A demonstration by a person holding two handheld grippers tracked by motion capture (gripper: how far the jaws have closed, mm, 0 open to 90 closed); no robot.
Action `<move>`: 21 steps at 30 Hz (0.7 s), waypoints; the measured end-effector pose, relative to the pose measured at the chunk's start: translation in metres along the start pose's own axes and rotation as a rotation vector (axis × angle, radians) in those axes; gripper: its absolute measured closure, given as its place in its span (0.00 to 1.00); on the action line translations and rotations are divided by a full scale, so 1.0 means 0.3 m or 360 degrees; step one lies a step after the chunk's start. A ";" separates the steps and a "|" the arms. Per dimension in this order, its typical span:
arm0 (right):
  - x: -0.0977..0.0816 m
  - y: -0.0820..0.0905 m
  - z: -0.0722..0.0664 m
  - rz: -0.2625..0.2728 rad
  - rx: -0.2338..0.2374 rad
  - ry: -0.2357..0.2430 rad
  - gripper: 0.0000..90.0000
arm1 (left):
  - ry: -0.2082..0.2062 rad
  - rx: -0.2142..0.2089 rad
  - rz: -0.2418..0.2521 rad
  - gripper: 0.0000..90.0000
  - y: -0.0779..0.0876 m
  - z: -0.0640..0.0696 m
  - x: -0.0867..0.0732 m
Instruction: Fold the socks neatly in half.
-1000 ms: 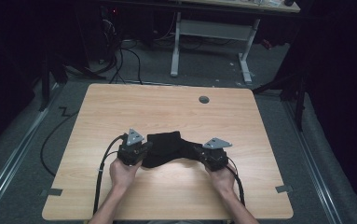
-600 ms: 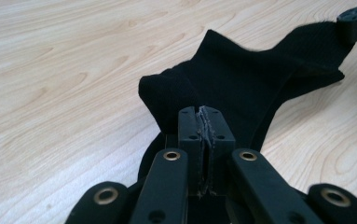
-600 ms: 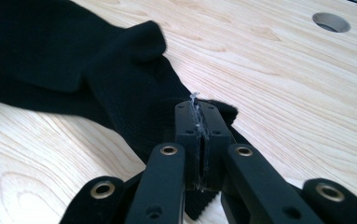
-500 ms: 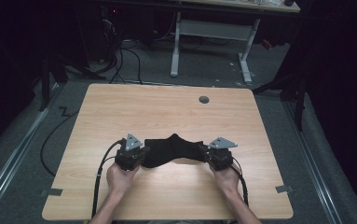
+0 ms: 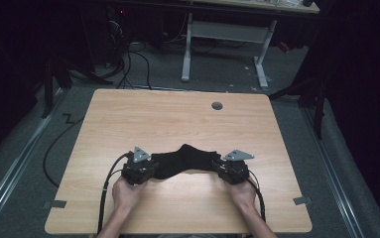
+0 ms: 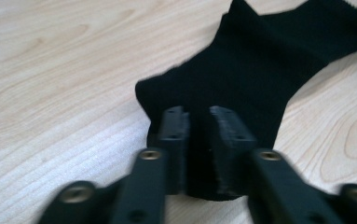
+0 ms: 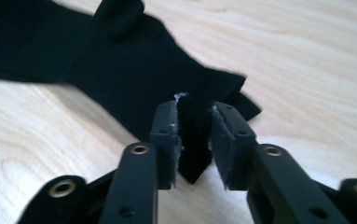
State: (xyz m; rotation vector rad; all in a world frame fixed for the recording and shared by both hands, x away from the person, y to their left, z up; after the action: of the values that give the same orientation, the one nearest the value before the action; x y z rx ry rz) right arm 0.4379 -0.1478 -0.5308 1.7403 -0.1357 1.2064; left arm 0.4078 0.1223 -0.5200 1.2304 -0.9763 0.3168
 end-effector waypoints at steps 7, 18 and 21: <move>0.040 -0.028 0.021 -0.0004 -0.0049 -0.0037 0.70 | 0.0039 0.0034 -0.0008 0.66 -0.016 -0.016 0.021; -0.002 -0.055 0.038 -0.0106 -0.0039 -0.0019 0.87 | 0.0001 0.0052 -0.0097 0.83 -0.082 -0.021 -0.006; -0.014 -0.040 0.040 -0.0116 -0.0051 -0.0008 0.88 | -0.0002 0.0031 -0.0112 0.85 -0.094 -0.012 -0.010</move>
State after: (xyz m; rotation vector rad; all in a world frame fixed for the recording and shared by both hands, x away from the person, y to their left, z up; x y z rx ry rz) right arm 0.4504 -0.1524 -0.5422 1.7064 -0.0934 1.1412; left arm 0.4267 0.1166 -0.5404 1.2801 -0.9306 0.2705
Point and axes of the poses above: each handheld gripper's, and its own axes: y roughly backward along the jaws, x roughly out of its top, z roughly to its right, the point moved 7 cm from there along -y, roughly forward along the jaws, and after that the axes turned 4 degrees about x, right-handed, at the moved point
